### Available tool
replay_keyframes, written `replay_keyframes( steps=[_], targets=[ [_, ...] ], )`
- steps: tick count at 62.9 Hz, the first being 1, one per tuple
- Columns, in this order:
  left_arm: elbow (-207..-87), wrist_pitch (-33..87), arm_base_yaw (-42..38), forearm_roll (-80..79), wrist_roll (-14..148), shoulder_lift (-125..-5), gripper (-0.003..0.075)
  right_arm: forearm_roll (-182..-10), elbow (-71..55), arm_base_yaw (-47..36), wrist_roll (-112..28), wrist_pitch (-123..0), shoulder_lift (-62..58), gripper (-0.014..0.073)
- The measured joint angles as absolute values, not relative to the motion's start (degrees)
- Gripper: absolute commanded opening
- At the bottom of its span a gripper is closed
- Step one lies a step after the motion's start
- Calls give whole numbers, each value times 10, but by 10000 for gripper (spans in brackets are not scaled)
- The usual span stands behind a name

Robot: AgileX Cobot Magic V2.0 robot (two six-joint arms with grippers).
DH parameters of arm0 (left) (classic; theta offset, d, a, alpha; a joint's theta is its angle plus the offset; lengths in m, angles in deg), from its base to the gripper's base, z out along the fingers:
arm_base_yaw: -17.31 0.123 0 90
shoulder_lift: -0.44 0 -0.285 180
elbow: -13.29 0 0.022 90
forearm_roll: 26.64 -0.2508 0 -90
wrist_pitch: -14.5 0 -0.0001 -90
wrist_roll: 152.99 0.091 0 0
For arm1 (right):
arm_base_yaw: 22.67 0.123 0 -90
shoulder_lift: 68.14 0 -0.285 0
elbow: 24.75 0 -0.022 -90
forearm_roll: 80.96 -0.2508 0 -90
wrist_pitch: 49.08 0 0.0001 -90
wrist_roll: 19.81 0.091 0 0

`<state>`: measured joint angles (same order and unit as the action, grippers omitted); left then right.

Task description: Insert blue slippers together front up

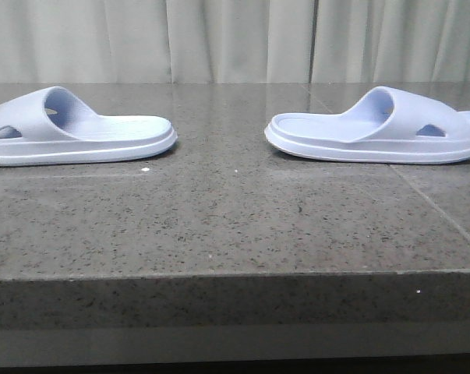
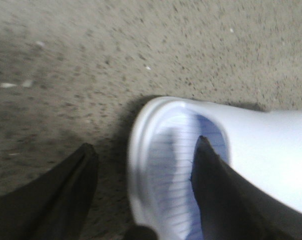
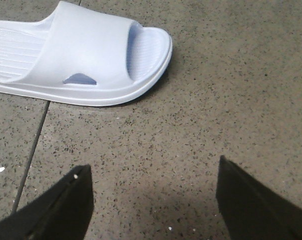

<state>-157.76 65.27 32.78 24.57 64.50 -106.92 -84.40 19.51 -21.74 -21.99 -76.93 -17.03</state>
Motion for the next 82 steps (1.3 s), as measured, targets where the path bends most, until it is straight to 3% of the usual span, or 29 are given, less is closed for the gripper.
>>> replay_keyframes(
  steps=[14,23,45,66,82],
  targets=[
    [-1583,653,310,257,647,-1080,395,-844,195,-217,-220,-769,-170,538],
    [-1585,659,305,260,648,-1084,334,-844,195,-217,-220,-769,-170,538],
    [-1586,670,304,259,650,-1090,-19,-844,195,-217,-220,-769,-170,538],
    [-1582,707,304,294,679,-1073,-20,-844,195,-217,-220,-769,-170,538],
    [-1499,720,304,395,755,-956,-20,-844,195,-217,-220,-769,-170,538]
  ],
)
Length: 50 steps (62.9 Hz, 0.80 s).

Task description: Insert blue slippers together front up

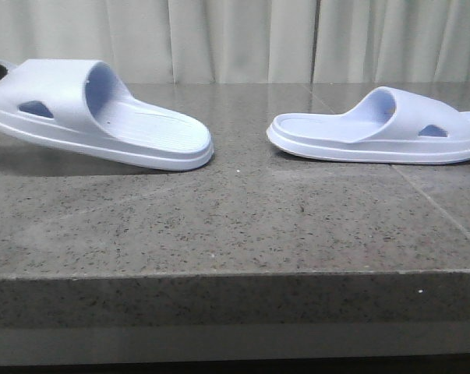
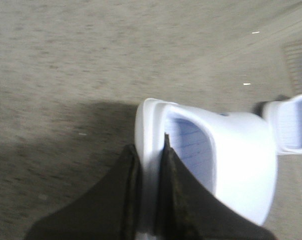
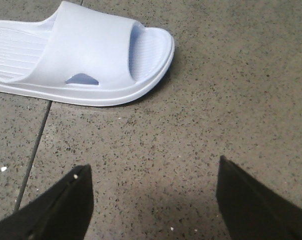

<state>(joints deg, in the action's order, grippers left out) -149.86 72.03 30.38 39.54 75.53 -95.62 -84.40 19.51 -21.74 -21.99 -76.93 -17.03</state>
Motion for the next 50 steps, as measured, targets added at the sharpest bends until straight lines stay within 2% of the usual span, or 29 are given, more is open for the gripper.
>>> replay_keyframes(
  steps=[11,21,39,50],
  targets=[
    [-1423,736,302,458,804,-893,-20,-849,195,-217,-220,-770,-170,538],
    [-1388,733,302,495,819,-886,-20,-857,189,-230,-215,-785,-169,538],
    [-1381,715,302,514,824,-886,-20,-886,103,-385,-208,-878,-83,538],
    [-1381,715,302,514,824,-886,-20,-1006,49,-456,-314,-928,34,538]
  ],
)
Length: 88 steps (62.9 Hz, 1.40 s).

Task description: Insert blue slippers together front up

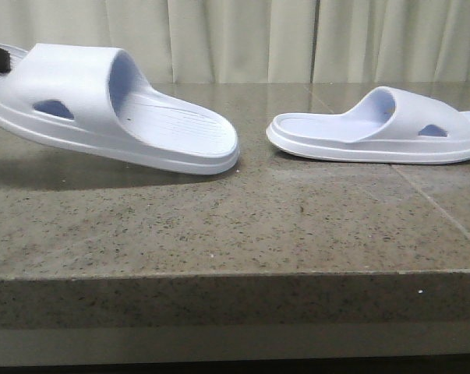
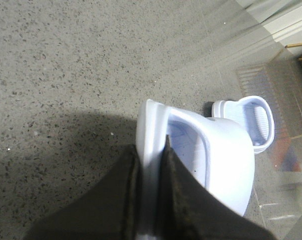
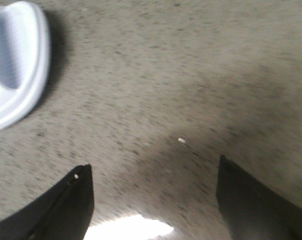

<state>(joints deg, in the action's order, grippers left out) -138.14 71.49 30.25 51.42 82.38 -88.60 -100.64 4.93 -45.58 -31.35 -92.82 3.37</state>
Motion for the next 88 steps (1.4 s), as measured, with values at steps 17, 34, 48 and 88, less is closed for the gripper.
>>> replay_keyframes(
  steps=[17,34,48,88],
  targets=[
    [-1381,715,302,514,824,-886,-20,-1240,-26,-464,-523,-959,181,528],
    [-1381,715,302,514,824,-886,-20,-1351,-79,-464,-624,-975,306,425],
    [-1381,714,302,511,824,-886,-20,-1397,-119,-463,-659,-1006,382,425],
    [-1381,714,302,511,824,-886,-20,-1431,-138,-408,-668,-1033,435,-66]
  ],
)
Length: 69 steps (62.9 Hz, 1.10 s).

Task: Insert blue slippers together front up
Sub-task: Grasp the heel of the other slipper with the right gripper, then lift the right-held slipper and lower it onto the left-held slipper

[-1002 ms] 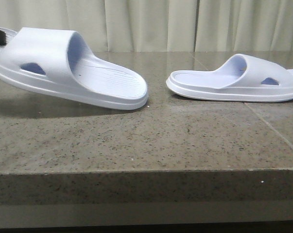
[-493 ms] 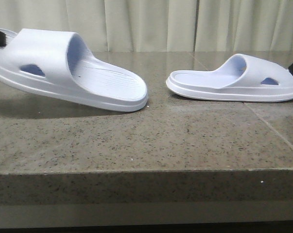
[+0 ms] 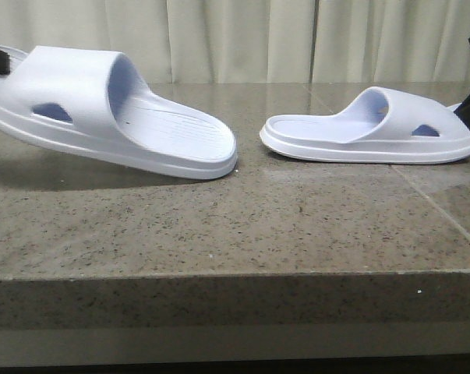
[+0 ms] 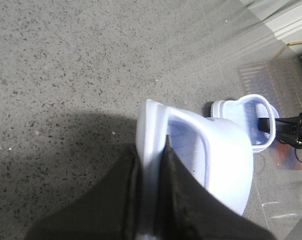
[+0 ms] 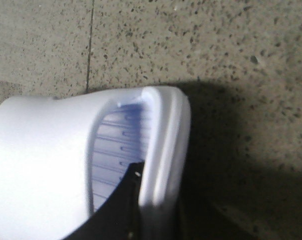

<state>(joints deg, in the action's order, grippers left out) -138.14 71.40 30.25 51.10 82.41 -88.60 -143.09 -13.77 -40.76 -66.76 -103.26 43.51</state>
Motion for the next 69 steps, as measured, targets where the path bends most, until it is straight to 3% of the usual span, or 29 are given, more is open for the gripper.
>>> replay_keyframes(
  steps=[10,18,31,42,69],
  targets=[
    [-1381,705,288,516,824,-886,-20,-1431,-138,-413,-668,-1038,417,-66],
    [-1381,659,233,528,824,-886,-20,-1431,-137,-434,-666,-1052,381,-66],
    [-1381,583,127,576,824,-918,-20,-1431,-136,-518,-653,-1084,310,-66],
    [-1381,559,90,591,824,-957,-20,-1457,-115,-564,-653,-1137,272,-66],
    [-1381,546,87,600,824,-986,-20,-1517,-17,-485,-695,-1126,241,-66]
  ],
)
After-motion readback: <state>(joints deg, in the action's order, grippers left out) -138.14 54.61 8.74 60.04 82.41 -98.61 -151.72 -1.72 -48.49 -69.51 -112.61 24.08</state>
